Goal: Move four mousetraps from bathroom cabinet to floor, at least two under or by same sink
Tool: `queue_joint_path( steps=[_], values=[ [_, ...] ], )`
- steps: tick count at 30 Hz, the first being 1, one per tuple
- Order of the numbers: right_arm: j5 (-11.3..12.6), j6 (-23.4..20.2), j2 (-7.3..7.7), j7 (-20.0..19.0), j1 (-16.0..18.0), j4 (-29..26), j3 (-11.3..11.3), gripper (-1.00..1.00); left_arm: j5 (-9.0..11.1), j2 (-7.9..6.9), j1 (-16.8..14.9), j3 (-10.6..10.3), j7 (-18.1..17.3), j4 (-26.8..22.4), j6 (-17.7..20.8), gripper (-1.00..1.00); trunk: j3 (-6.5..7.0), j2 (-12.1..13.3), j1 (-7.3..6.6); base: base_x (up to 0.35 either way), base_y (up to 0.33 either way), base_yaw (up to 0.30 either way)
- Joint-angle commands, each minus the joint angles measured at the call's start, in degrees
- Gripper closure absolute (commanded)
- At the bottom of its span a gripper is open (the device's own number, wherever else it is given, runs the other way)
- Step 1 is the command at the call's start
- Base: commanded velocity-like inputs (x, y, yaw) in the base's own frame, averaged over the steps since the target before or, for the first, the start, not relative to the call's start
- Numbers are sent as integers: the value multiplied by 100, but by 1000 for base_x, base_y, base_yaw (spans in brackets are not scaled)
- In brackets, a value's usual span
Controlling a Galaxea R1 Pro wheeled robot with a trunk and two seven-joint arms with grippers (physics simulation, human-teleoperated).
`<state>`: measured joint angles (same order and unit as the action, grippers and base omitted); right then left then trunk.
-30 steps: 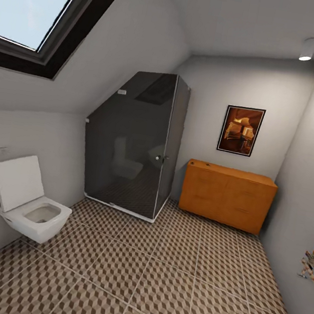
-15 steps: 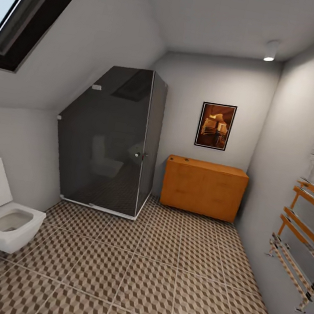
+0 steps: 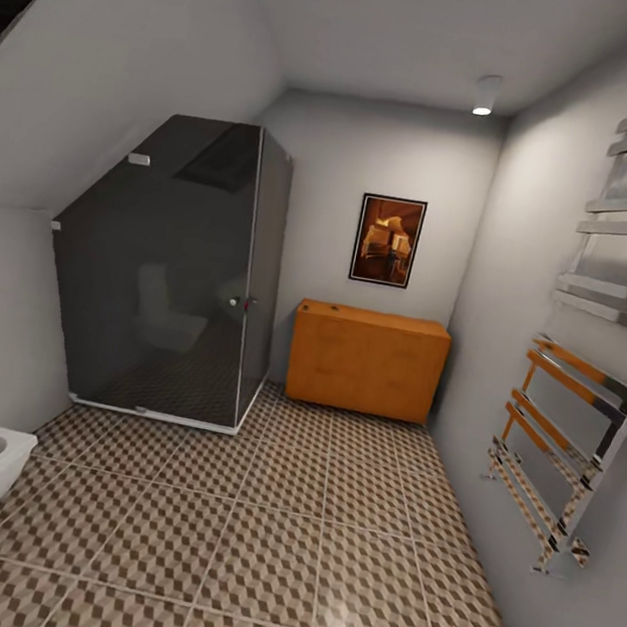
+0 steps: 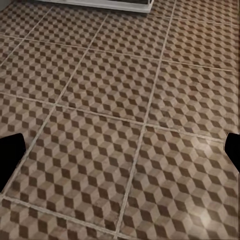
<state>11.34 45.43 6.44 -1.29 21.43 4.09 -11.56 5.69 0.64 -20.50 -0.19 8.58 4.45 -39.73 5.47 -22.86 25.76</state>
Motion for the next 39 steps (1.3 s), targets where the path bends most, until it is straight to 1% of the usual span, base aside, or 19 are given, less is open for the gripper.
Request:
queue_joint_path(
  steps=[1,11,39],
  values=[
    [53,27,-2,-13,9,22,-48,-100,41,1,-7,-7,-14,19,-35,-100,-7,-5,2,0,0,-131],
    [40,21,-2,9,10,22,-56,-100,42,5,-7,-7,-14,21,-35,-100,-48,-5,2,0,0,-24],
    [22,1,-2,39,7,22,-66,-100,45,-1,-7,-7,-14,21,-35,-100,-305,-5,2,0,0,0]
  ],
)
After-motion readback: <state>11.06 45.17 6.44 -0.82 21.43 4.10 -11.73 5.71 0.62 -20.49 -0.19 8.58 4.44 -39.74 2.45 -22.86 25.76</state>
